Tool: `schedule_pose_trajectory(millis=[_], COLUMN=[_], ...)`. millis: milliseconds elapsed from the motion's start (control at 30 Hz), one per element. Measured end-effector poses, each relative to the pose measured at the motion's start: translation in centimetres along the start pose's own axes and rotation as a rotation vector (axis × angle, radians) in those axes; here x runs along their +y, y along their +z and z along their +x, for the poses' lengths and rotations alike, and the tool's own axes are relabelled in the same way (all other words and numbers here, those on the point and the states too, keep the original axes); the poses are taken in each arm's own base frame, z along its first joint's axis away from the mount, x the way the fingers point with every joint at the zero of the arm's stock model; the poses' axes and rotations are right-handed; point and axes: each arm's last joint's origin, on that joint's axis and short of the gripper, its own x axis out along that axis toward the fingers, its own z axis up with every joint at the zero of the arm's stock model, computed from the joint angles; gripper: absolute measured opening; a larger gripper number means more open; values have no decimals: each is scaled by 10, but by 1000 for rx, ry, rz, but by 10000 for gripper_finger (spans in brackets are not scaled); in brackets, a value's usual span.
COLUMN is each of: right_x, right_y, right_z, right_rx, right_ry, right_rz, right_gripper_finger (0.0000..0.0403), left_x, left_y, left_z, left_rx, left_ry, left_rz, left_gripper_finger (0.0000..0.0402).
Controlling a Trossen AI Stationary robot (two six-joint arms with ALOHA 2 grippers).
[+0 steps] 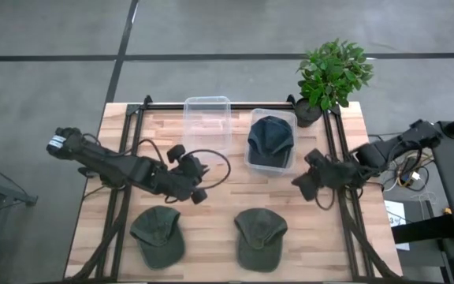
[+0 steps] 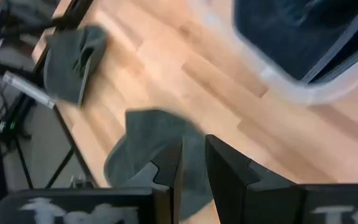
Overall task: Pick & Place hat
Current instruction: Put the right green cap into the left transparent bin
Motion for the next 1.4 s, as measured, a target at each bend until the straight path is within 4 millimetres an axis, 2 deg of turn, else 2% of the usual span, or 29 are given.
schedule_pose_trajectory(millis=[400, 733, 933, 1233, 1400], right_x=[20, 31, 37, 49, 54], right_y=[-65, -110, -127, -142, -149], right_z=[4, 34, 53, 71, 80], right_rx=[183, 223, 242, 291, 301], right_ry=[10, -112, -145, -98, -67], right_rz=[1, 123, 183, 251, 283], right_gripper_finger=[64, 70, 101, 175, 212], left_x=[-15, -19, -17, -16, -16], left_y=[-26, -28, -27, -27, -35], left_z=[-24, -28, -27, -27, -23], left_rx=[103, 120, 58, 45, 58], left_ry=[-38, -66, -8, 9, 24], left_rz=[-131, -170, -168, -158, -136], left_gripper_finger=[44, 44, 44, 44, 44])
